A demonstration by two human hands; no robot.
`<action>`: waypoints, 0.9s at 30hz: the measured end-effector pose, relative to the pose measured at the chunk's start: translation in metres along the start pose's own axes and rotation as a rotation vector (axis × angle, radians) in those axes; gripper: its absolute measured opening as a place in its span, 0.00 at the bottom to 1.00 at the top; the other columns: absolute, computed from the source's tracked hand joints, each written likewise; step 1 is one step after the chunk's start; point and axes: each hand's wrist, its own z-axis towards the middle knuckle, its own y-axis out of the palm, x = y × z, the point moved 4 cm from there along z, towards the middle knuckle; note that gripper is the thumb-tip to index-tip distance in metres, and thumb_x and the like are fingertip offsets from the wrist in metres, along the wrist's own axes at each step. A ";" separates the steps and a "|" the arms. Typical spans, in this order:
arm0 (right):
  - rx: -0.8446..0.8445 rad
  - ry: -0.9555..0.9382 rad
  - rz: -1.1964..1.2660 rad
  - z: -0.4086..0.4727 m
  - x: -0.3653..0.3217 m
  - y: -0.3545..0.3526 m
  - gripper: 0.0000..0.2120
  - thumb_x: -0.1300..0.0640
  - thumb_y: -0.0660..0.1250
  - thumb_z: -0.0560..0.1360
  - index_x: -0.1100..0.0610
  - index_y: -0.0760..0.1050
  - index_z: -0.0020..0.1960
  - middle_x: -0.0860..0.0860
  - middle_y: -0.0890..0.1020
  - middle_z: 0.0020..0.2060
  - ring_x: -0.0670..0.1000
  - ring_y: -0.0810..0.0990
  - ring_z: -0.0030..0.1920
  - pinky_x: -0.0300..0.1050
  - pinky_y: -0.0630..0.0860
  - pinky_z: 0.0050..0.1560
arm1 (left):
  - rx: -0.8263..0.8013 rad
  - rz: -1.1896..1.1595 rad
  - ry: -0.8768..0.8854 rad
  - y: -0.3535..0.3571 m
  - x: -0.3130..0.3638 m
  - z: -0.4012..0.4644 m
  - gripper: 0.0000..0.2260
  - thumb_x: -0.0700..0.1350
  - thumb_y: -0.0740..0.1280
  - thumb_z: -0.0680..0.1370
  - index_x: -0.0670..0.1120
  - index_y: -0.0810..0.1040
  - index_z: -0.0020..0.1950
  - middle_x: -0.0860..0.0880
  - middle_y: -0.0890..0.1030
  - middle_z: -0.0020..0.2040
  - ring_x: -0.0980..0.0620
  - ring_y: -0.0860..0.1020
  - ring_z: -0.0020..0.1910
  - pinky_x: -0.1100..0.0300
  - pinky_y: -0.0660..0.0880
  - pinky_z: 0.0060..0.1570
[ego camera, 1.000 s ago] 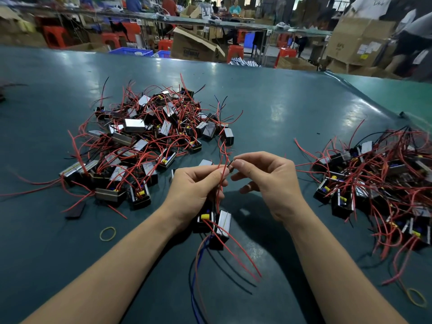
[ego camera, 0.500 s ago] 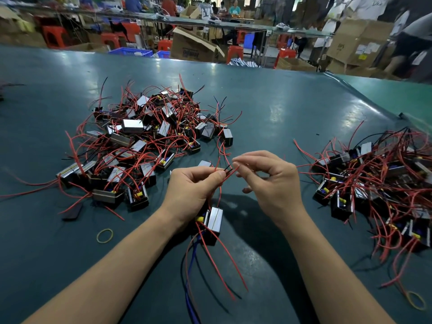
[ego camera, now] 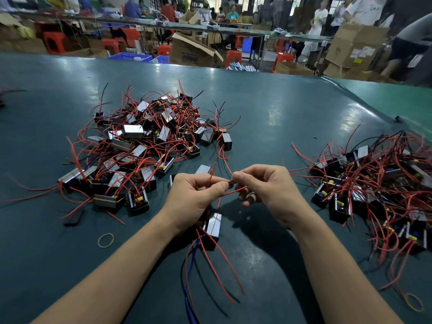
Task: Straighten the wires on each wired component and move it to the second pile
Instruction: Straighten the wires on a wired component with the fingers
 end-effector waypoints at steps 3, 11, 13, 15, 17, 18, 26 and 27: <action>0.038 -0.014 -0.079 0.000 0.001 -0.001 0.08 0.59 0.73 0.72 0.62 0.80 0.37 0.52 0.78 0.26 0.48 0.75 0.24 0.38 0.72 0.23 | -0.010 -0.023 -0.011 0.001 0.001 0.000 0.05 0.35 0.70 0.75 0.40 0.84 0.42 0.56 0.71 0.22 0.59 0.63 0.22 0.67 0.59 0.25; 0.295 -0.600 -0.888 -0.008 -0.010 0.013 0.16 0.56 0.71 0.75 0.62 0.72 0.32 0.50 0.71 0.26 0.56 0.69 0.27 0.51 0.69 0.29 | 0.051 -0.030 0.008 0.000 0.001 0.000 0.04 0.33 0.70 0.75 0.37 0.83 0.43 0.57 0.74 0.23 0.62 0.68 0.21 0.70 0.68 0.25; 0.319 -0.686 -0.993 -0.009 -0.012 0.018 0.17 0.59 0.72 0.74 0.61 0.70 0.31 0.49 0.68 0.26 0.57 0.66 0.27 0.49 0.68 0.27 | 0.071 -0.060 -0.004 0.000 0.001 0.000 0.05 0.33 0.70 0.75 0.39 0.83 0.40 0.52 0.76 0.26 0.62 0.70 0.22 0.70 0.70 0.24; 0.290 -0.718 -1.026 -0.010 -0.011 0.019 0.15 0.58 0.71 0.75 0.60 0.70 0.33 0.49 0.69 0.28 0.56 0.66 0.27 0.48 0.68 0.27 | 0.078 -0.069 -0.004 0.001 0.001 -0.001 0.06 0.33 0.70 0.75 0.40 0.83 0.39 0.53 0.77 0.26 0.62 0.71 0.22 0.70 0.71 0.24; 0.182 -0.697 -0.967 -0.012 -0.010 0.013 0.12 0.55 0.71 0.75 0.60 0.76 0.38 0.51 0.75 0.32 0.56 0.71 0.29 0.52 0.73 0.30 | 0.102 -0.065 -0.004 0.000 0.000 0.000 0.07 0.34 0.70 0.75 0.41 0.83 0.38 0.56 0.77 0.25 0.63 0.69 0.22 0.71 0.68 0.25; 0.131 -0.688 -0.921 -0.013 -0.011 0.008 0.10 0.54 0.72 0.75 0.60 0.79 0.41 0.51 0.77 0.34 0.56 0.74 0.30 0.53 0.75 0.32 | 0.117 -0.061 -0.011 0.000 -0.001 0.002 0.07 0.35 0.70 0.75 0.42 0.83 0.38 0.56 0.77 0.26 0.63 0.69 0.22 0.71 0.66 0.26; 0.110 -0.822 -0.972 -0.012 -0.020 -0.004 0.13 0.64 0.74 0.72 0.57 0.84 0.56 0.55 0.81 0.41 0.56 0.76 0.32 0.50 0.76 0.33 | 0.093 -0.054 -0.050 0.001 -0.002 0.000 0.08 0.36 0.70 0.75 0.43 0.81 0.36 0.56 0.74 0.22 0.62 0.65 0.20 0.71 0.62 0.22; 0.110 -0.835 -0.983 -0.011 -0.020 -0.005 0.11 0.62 0.74 0.72 0.57 0.84 0.54 0.55 0.81 0.40 0.55 0.76 0.31 0.49 0.76 0.32 | 0.091 -0.048 -0.054 0.001 -0.002 0.000 0.08 0.36 0.71 0.75 0.43 0.81 0.36 0.56 0.73 0.21 0.62 0.65 0.19 0.71 0.61 0.21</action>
